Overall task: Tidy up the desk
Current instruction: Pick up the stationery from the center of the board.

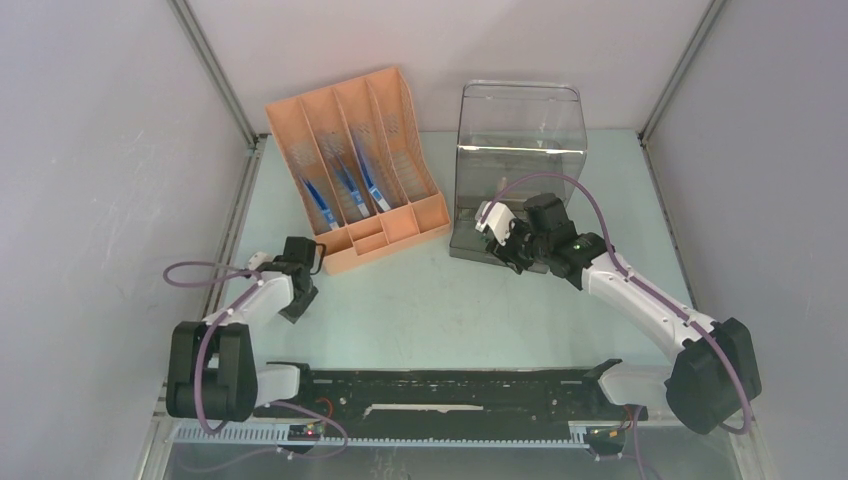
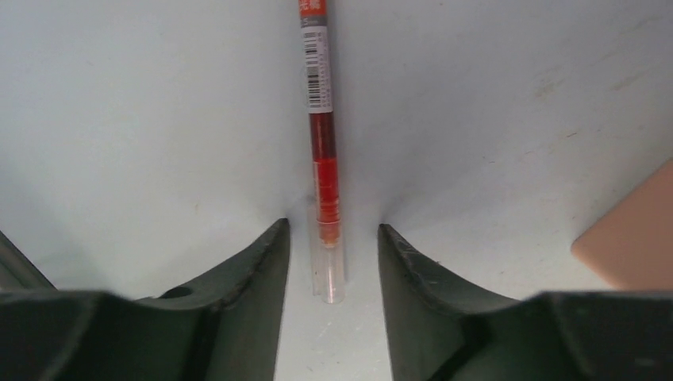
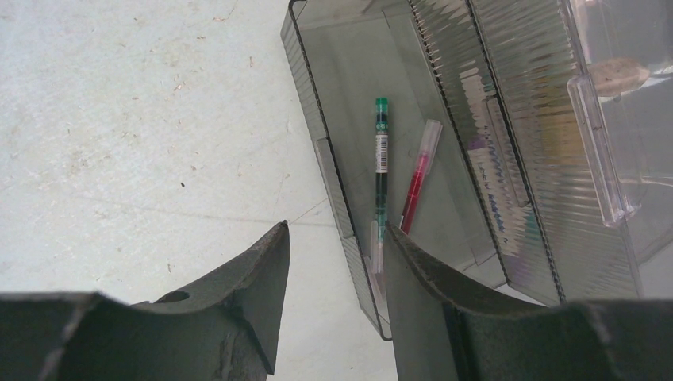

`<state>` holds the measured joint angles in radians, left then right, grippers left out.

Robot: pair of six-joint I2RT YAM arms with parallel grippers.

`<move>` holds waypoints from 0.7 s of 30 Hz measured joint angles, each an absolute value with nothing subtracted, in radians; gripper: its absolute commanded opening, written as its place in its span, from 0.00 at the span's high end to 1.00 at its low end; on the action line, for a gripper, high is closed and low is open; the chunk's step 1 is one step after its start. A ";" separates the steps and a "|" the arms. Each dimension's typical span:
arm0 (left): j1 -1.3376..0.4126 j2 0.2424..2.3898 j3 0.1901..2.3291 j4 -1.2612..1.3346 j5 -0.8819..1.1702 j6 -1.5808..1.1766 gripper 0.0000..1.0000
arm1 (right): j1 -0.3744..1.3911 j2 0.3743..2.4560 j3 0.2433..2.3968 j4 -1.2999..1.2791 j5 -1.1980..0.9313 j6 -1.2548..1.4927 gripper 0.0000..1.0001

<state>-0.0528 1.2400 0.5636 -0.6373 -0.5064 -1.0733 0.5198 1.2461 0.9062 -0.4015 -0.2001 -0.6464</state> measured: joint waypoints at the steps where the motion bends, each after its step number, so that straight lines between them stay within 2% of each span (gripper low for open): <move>1: -0.052 1.248 0.569 -0.637 -0.505 -1.074 0.61 | 0.520 1.246 0.906 -0.402 -0.200 -0.646 0.46; 7: -0.048 1.309 0.611 -0.621 -0.484 -1.073 0.90 | 0.520 1.246 0.906 -0.402 -0.196 -0.646 0.45; 17: -0.042 1.322 0.628 -0.624 -0.467 -1.068 1.00 | 0.520 1.246 0.906 -0.402 -0.193 -0.647 0.45; 21: -0.041 1.267 0.608 -0.608 -0.437 -1.054 1.00 | 0.520 1.246 0.906 -0.402 -0.193 -0.647 0.45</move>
